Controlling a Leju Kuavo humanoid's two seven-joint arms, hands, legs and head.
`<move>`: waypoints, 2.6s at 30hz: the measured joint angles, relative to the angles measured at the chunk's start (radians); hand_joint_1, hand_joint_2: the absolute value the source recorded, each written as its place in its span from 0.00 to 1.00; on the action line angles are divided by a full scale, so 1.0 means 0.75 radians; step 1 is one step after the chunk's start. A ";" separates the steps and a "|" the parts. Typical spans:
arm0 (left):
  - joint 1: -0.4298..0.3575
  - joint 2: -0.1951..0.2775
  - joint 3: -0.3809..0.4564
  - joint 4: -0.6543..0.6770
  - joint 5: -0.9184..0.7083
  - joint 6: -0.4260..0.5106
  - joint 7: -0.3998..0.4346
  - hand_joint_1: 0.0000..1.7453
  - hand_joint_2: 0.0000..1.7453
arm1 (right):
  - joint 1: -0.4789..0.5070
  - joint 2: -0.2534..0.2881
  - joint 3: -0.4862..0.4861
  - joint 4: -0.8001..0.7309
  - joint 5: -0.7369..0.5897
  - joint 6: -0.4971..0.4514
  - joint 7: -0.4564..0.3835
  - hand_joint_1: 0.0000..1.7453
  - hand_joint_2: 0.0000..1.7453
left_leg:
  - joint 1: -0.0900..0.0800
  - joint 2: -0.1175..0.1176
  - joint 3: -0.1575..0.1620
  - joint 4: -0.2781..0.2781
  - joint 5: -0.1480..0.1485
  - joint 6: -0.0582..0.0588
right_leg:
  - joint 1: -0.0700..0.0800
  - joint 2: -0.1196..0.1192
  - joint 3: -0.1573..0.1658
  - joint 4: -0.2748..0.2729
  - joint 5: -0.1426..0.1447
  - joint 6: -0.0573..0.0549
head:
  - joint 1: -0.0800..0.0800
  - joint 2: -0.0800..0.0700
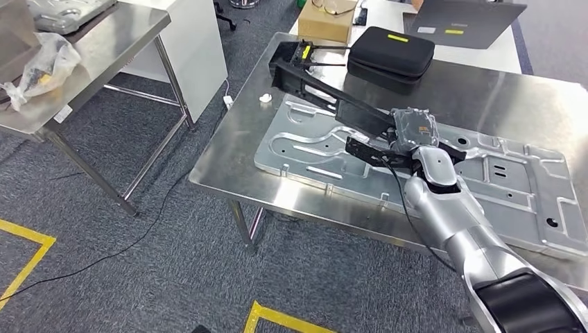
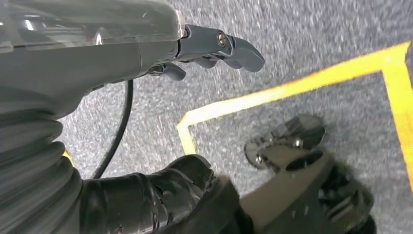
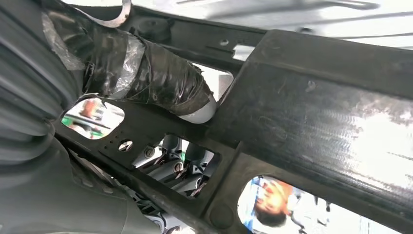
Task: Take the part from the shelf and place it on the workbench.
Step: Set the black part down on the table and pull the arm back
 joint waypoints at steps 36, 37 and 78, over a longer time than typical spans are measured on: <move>0.003 0.000 -0.006 0.000 0.029 -0.024 -0.034 0.00 0.00 | 0.049 -0.028 -0.001 -0.034 -0.014 0.005 -0.009 0.00 1.00 | -0.001 -0.004 -0.008 0.026 -0.017 0.004 | -0.020 -0.003 -0.124 0.261 -0.084 0.027 | 0.000 0.000; 0.003 -0.001 -0.006 0.000 0.028 -0.022 -0.033 0.00 0.00 | 0.049 -0.029 -0.001 -0.034 -0.014 0.005 -0.009 0.00 1.00 | -0.001 -0.004 -0.008 0.031 -0.021 0.002 | -0.021 -0.004 -0.087 0.180 -0.034 0.026 | 0.000 0.000; -0.001 -0.009 -0.014 0.000 0.022 0.003 -0.014 0.00 0.00 | 0.061 -0.036 -0.025 -0.018 -0.034 -0.015 -0.020 0.00 0.00 | -0.005 -0.005 -0.106 0.258 -0.157 -0.054 | -0.019 -0.010 0.050 -0.091 0.057 -0.040 | -0.001 0.000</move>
